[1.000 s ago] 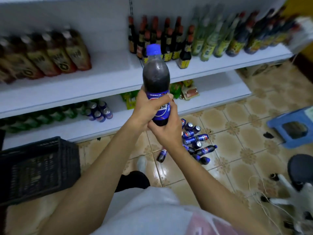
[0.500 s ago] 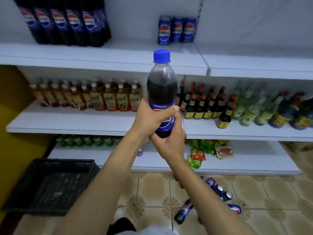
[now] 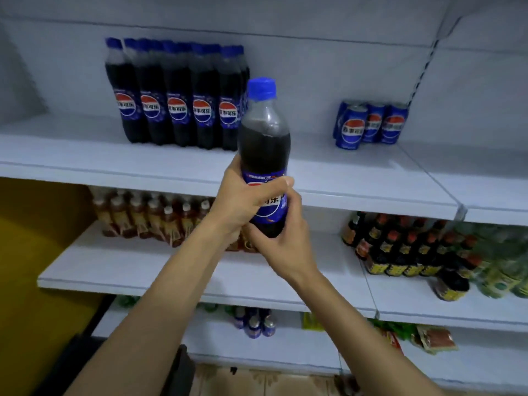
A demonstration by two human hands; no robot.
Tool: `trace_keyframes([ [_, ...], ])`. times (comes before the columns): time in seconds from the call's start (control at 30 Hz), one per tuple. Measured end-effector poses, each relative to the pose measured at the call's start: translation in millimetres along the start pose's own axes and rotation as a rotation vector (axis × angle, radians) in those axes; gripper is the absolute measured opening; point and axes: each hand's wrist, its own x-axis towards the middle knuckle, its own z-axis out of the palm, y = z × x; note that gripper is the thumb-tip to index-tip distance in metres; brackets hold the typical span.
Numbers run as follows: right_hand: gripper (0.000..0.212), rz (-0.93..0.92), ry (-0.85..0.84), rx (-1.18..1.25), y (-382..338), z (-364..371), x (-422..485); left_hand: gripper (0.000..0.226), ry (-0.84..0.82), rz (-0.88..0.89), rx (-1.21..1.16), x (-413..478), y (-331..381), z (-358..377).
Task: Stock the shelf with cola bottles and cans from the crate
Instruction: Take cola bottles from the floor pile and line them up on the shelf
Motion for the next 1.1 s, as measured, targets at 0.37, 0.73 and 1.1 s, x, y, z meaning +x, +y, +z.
trace_keyframes([
  [0.37, 0.079, -0.057, -0.157, -0.121, -4.3, -20.3, 149.4, 0.052, -0.096, 0.008, 0.07, 139.6, 6.3, -16.2],
  [0.73, 0.065, 0.028, -0.215, -0.167, 28.9, -33.6, 286.9, 0.059, 0.058, 0.063, 0.289, 218.4, -29.7, 7.0],
  [1.1, 0.08, 0.023, -0.202, -0.025, 95.9, -9.8, 380.6, 0.042, 0.125, -0.101, 0.206, 270.0, -67.0, 23.2],
])
